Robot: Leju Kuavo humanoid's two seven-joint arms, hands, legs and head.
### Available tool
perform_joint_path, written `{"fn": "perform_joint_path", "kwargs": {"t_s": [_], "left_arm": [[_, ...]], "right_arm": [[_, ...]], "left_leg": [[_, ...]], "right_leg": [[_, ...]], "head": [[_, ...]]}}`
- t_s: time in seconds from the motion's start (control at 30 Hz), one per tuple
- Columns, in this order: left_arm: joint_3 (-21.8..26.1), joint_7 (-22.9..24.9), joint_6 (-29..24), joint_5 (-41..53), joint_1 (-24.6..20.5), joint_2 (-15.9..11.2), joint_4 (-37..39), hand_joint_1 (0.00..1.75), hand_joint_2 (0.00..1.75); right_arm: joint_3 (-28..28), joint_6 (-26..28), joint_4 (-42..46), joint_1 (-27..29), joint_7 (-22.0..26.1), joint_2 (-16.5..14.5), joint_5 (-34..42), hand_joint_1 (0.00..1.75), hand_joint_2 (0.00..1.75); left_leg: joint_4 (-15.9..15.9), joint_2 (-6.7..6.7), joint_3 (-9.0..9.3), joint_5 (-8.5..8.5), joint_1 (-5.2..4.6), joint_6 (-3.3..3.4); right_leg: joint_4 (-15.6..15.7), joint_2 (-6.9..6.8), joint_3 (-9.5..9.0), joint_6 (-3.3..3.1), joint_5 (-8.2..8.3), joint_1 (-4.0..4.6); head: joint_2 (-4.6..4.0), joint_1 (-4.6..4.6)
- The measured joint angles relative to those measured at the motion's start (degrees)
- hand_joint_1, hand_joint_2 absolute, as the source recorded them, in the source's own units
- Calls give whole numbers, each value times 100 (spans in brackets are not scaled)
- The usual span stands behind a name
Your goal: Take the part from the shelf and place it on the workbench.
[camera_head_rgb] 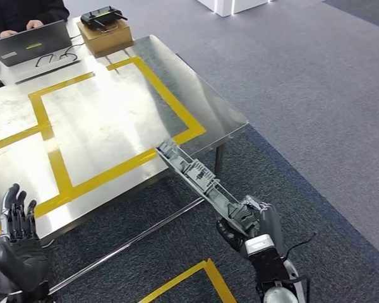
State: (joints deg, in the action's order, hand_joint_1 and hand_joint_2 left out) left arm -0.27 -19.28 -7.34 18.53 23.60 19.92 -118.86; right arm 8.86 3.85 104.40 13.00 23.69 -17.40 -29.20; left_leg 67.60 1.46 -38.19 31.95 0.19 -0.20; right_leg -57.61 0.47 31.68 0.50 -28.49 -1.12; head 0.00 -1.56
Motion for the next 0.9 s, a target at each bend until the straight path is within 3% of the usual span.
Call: {"fn": "perform_joint_path", "kwargs": {"t_s": [0.07, 0.1, 0.13, 0.17, 0.2, 0.27, 0.3, 0.37, 0.43, 0.5, 0.53, 0.57, 0.6, 0.63, 0.73, 0.8, 0.9], "left_arm": [[-2, 3, -1, 0, 2, -2, 0, 0, 0], [-2, 8, -1, 0, 2, -3, 0, 0, 0], [-2, 16, -1, -2, 2, -3, 0, 0, 0], [-2, 25, 0, -9, 2, -3, 0, 0, 0], [-2, 34, 4, -20, -2, -3, 0, 0, 0], [-7, 46, 14, -40, -10, -3, -1, 0, 0], [-9, 49, 20, -46, -15, -3, -2, 0, 0], [-10, 51, 28, -49, -15, -2, -4, 0, 0], [-15, 51, 33, -51, -17, 2, -6, 0, 0], [-22, 57, 34, -51, -20, 4, -7, 0, 0], [-24, 61, 34, -50, -18, 3, -7, 0, 0], [-25, 68, 36, -49, -17, 3, -7, 0, 0], [-26, 73, 36, -46, -17, 2, -7, 0, 0], [-26, 79, 37, -42, -16, 2, -7, 0, 0], [-38, 92, 29, -30, -18, 2, -8, 0, 0], [-60, 108, 20, -14, -20, -2, -14, 0, 0], [-104, 130, 29, 1, -24, -16, -20, 0, 0]], "right_arm": [[-5, 0, 7, 3, 1, 0, 8, 175, 175], [-11, 0, 9, 4, 1, 0, 11, 175, 175], [-19, 0, 10, 5, 1, -1, 16, 175, 175], [-26, 0, 14, 7, 0, -2, 18, 175, 175], [-33, 0, 21, 10, -1, -5, 19, 175, 175], [-46, 1, 39, 14, 0, -10, 24, 175, 175], [-49, 2, 50, 15, 3, -11, 29, 175, 175], [-51, 2, 78, 17, 12, -11, 41, 175, 175], [-56, 28, 106, 20, 27, -11, 81, 175, 175], [-73, 102, 137, 25, 57, -11, 133, 175, 175], [-84, 141, 158, 28, 73, -11, 144, 175, 175], [-93, 180, 184, 32, 85, -11, 144, 175, 175], [-105, 225, 222, 35, 94, -11, 148, 175, 175], [-116, 276, 272, 39, 101, -11, 161, 175, 175], [-155, 467, 512, 33, 69, -11, 257, 175, 175], [-197, 586, 736, -21, 43, -11, 363, 175, 175], [-281, 677, 1097, -175, 30, -10, 450, 175, 175]], "left_leg": [[618, -75, -293, 218, 25, -32], [678, -86, -315, 186, 33, -38], [503, -109, -216, 55, 35, -32], [135, -177, -10, -132, 29, -8], [-297, -329, 221, -274, 5, 33], [-892, -563, 523, -389, -51, 118], [-981, -607, 552, -363, -74, 150], [-1042, -477, 567, -393, -68, 203], [-1147, -359, 618, -508, -28, 267], [-1193, -273, 620, -599, -5, 305], [-1189, -231, 598, -620, -4, 310], [-1185, -190, 577, -631, -3, 302], [-1179, -151, 562, -642, 1, 293], [-1166, -113, 549, -649, 7, 278], [-1043, -4, 482, -629, 19, 201], [-950, 50, 404, -612, -6, 159], [-925, 77, 348, -652, -25, 289]], "right_leg": [[-3, -143, -3, -20, -13, 13], [-3, -207, -6, -23, -17, 18], [-3, -263, -12, -23, -20, 24], [-2, -310, -23, -21, -23, 32], [-2, -348, -39, -16, -26, 42], [2, -407, -69, 29, -35, 60], [11, -440, -82, 62, -37, 59], [43, -501, -106, 137, -27, 53], [-95, -351, -59, 194, -150, 55], [-669, -124, 196, 227, -513, 47], [-1050, -81, 372, 238, -709, 42], [-1346, -67, 508, 250, -827, 38], [-1471, -63, 561, 261, -840, 33], [-1363, -62, 497, 271, -735, 23], [-287, 13, -60, 303, -254, -31], [15, 48, -205, 275, -194, -45], [6, 9, -193, 237, -167, -42]], "head": [[0, -6], [0, -7], [0, -8], [0, -8], [0, -7], [0, -3], [0, -4], [0, -19], [0, -5], [0, 42], [0, 59], [0, 73], [0, 80], [0, 86], [0, 109], [0, 121], [0, 106]]}}
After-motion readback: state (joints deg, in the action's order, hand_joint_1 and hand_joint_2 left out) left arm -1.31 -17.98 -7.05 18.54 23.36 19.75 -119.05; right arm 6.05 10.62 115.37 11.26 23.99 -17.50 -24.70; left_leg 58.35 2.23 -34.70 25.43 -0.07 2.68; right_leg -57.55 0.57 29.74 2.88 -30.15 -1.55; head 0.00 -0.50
